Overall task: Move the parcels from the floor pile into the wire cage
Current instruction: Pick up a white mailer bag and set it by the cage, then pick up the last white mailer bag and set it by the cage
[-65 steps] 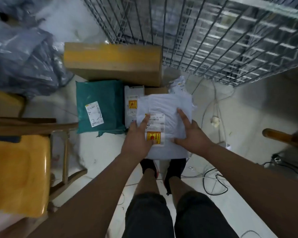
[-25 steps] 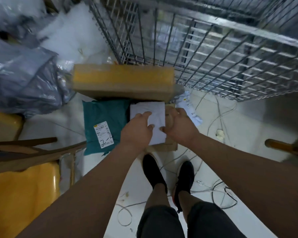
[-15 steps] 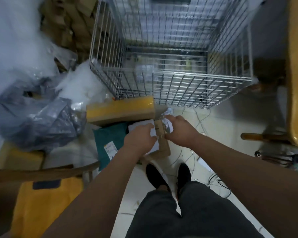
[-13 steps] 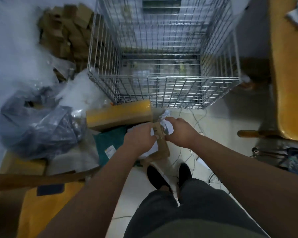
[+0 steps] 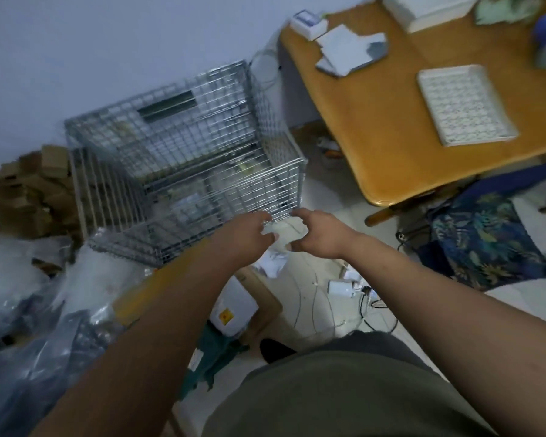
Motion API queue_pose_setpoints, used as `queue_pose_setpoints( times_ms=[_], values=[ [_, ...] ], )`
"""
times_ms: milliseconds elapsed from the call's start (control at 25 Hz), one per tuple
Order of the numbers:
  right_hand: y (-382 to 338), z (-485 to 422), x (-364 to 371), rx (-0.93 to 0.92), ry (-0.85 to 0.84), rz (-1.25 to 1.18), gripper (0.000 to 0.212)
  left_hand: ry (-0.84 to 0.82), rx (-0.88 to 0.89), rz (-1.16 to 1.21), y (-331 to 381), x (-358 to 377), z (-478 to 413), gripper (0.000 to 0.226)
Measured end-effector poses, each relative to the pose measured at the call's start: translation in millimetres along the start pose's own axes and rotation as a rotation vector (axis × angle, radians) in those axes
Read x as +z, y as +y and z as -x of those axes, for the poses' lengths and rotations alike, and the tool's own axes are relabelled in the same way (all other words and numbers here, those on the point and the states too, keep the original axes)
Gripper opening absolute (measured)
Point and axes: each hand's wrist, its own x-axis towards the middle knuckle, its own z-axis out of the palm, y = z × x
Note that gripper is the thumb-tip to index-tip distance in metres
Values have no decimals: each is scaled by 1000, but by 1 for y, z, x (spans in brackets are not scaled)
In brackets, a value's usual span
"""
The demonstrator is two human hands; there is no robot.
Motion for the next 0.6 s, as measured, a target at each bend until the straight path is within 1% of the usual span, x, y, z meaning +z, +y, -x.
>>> queue_pose_setpoints(
  times_ms=[120, 240, 440, 520, 600],
  values=[
    [40, 28, -44, 50, 87, -7, 82, 31, 92, -113, 60, 12, -23, 52],
    [85, 52, -74, 116, 151, -25, 85, 18, 152, -131, 119, 30, -43, 52],
    [163, 96, -108, 238, 208, -106, 84, -8, 280, -178, 210, 69, -68, 50],
    [186, 110, -113, 272, 255, -124, 79, -6, 333, -224, 234, 82, -81, 50],
    [204, 127, -116, 329, 294, -175, 72, -13, 398, -304, 258, 95, -92, 55]
  ],
)
